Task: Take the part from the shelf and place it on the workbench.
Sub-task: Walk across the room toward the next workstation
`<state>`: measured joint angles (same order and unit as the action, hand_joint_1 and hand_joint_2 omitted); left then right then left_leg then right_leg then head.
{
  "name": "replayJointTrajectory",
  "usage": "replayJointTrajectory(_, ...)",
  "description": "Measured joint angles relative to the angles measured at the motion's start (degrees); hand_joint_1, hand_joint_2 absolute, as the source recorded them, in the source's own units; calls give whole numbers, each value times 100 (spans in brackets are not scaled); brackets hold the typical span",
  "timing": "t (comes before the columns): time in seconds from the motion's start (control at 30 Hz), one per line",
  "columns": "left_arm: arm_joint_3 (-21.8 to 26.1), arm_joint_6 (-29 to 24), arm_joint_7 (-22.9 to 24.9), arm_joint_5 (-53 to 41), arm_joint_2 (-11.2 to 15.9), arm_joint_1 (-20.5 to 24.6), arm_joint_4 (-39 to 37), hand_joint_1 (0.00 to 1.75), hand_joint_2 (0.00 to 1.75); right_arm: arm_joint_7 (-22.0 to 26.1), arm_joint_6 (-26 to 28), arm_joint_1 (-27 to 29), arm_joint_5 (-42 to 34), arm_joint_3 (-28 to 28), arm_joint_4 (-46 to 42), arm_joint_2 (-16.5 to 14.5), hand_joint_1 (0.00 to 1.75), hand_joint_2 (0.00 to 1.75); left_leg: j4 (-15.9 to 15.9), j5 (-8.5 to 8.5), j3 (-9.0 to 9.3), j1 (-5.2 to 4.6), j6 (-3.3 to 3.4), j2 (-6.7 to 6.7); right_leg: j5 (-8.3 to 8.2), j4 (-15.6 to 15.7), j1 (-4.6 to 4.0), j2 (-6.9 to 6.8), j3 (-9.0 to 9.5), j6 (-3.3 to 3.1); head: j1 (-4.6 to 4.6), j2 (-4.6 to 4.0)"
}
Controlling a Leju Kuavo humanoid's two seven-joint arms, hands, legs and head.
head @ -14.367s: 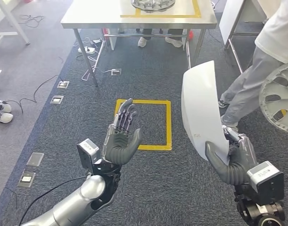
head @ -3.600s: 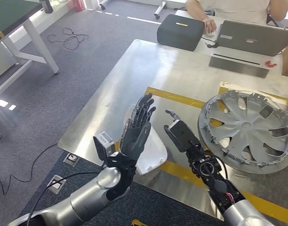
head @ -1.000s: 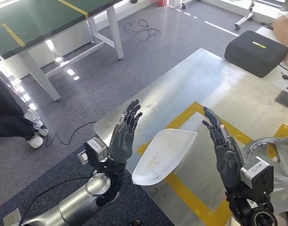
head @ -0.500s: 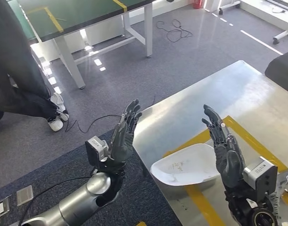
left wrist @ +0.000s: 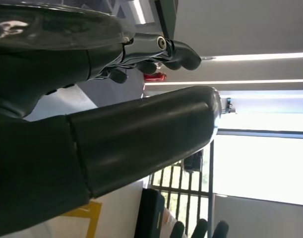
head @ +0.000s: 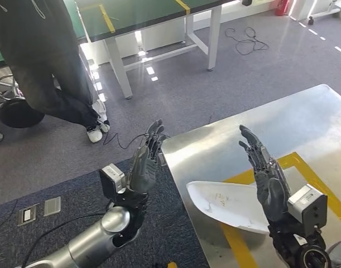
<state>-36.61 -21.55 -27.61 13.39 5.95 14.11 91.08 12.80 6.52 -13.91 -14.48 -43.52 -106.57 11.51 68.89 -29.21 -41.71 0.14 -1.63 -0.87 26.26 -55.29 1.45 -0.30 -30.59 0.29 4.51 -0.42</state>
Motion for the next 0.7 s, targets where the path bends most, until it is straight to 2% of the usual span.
replayJointTrajectory(0.03, 0, -1, 0, 1, 1, -10, 0, 0, 0, -1, -1, 5, -4, -1, 2, 1, 0, 0, 259, -59, -140, 6, -5, 36, 6, 0, -8, -83, 1, -7, 12, 0)
replayJointTrajectory(0.07, 0, -2, 0, 1, 4, -17, 0, 0, 0, -2, 0, 7, -8, -1, 4, 1, 0, 0, 311, -18, -176, 9, -1, 52, 13, 0, -15, -162, 4, -13, 28, 0)
replayJointTrajectory(0.1, 0, -3, 0, 1, 7, -20, 0, 0, 0, -2, 0, 5, -11, -1, 4, 1, 0, 0, 120, 124, -81, 9, 15, 66, 21, 0, -22, -235, 13, -14, 51, 0)
replayJointTrajectory(0.13, 1, -4, 0, 1, 9, -19, 0, 0, 0, -2, 0, 1, -11, -1, 4, 1, 0, 0, -274, 326, 128, 0, 47, 117, 32, 1, -30, -301, 29, -12, 79, 0)
replayJointTrajectory(0.2, 1, -5, 1, -3, 10, -3, 1, 0, 0, 0, -1, -15, -12, -1, 3, 1, 0, 0, -1106, 596, 565, -62, 145, 361, 56, 5, -53, -413, 57, 9, 116, 0)
replayJointTrajectory(0.23, 1, -5, 1, -7, 10, 6, 1, 0, 0, 1, -1, -23, -15, -1, 3, 1, 0, 0, -1349, 648, 688, -97, 187, 443, 68, 8, -64, -464, 68, 30, 125, 0)
replayJointTrajectory(0.27, 1, -6, 2, -10, 13, 10, 2, 0, 0, 3, -3, -29, -19, -1, 4, 1, 0, 0, -1440, 641, 724, -126, 216, 474, 79, 15, -72, -513, 78, 53, 128, 0)
replayJointTrajectory(0.33, 1, -7, 5, -15, 17, 3, 4, 0, 0, 5, -7, -42, -27, -2, 4, 1, 0, 0, -1477, 663, 739, -114, 252, 339, 106, 34, -80, -581, 107, 110, 134, 0)
replayJointTrajectory(0.4, 2, -9, 6, -19, 17, 9, 10, 0, 0, 8, -8, -57, -32, -1, 4, 2, 0, 0, -1547, 694, 792, -62, 299, 221, 258, -164, -67, -373, 47, 161, 104, 0)
replayJointTrajectory(0.47, 2, -11, 7, -21, 10, 16, 13, 0, 0, 9, -7, -56, -34, 0, 5, 6, 0, 0, -1576, 706, 825, -35, 328, 100, 612, -868, -49, -73, -264, 199, 15, 0)
replayJointTrajectory(0.5, 1, -11, 9, -21, 7, 12, 13, 0, 0, 8, -7, -50, -34, -2, 5, 7, 0, 0, -1574, 704, 827, -34, 334, 31, 780, -1296, -45, -13, -471, 214, -25, 0)
replayJointTrajectory(0.53, 1, -11, 9, -21, 4, 4, 13, 0, 0, 8, -7, -41, -34, -3, 6, 9, 0, 0, -1571, 703, 830, -34, 336, -45, 863, -1613, -45, 7, -641, 228, -52, 0)
replayJointTrajectory(0.57, 1, -11, 9, -21, 4, -3, 13, 0, 0, 8, -7, -36, -34, -4, 6, 10, 0, 0, -1567, 700, 836, -33, 336, -125, 831, -1724, -42, 12, -720, 237, -69, 0)
replayJointTrajectory(0.6, 1, -11, 9, -21, 4, -7, 13, 0, 0, 8, -7, -35, -35, -4, 7, 11, 0, 0, -1559, 695, 846, -30, 329, -212, 674, -1584, -36, 20, -683, 240, -82, 0)
replayJointTrajectory(0.63, 1, -11, 9, -21, 4, -8, 13, 0, 0, 8, -7, -37, -35, -4, 7, 12, 0, 0, -1546, 686, 858, -25, 316, -300, 431, -1234, -25, 55, -549, 240, -94, 0)
replayJointTrajectory(0.7, 1, -11, 9, -21, 4, -4, 13, 0, 0, 8, -7, -42, -37, -4, 8, 19, 0, 0, -1488, 661, 840, -21, 272, -464, 66, -421, 27, 340, -208, 232, -127, 0)
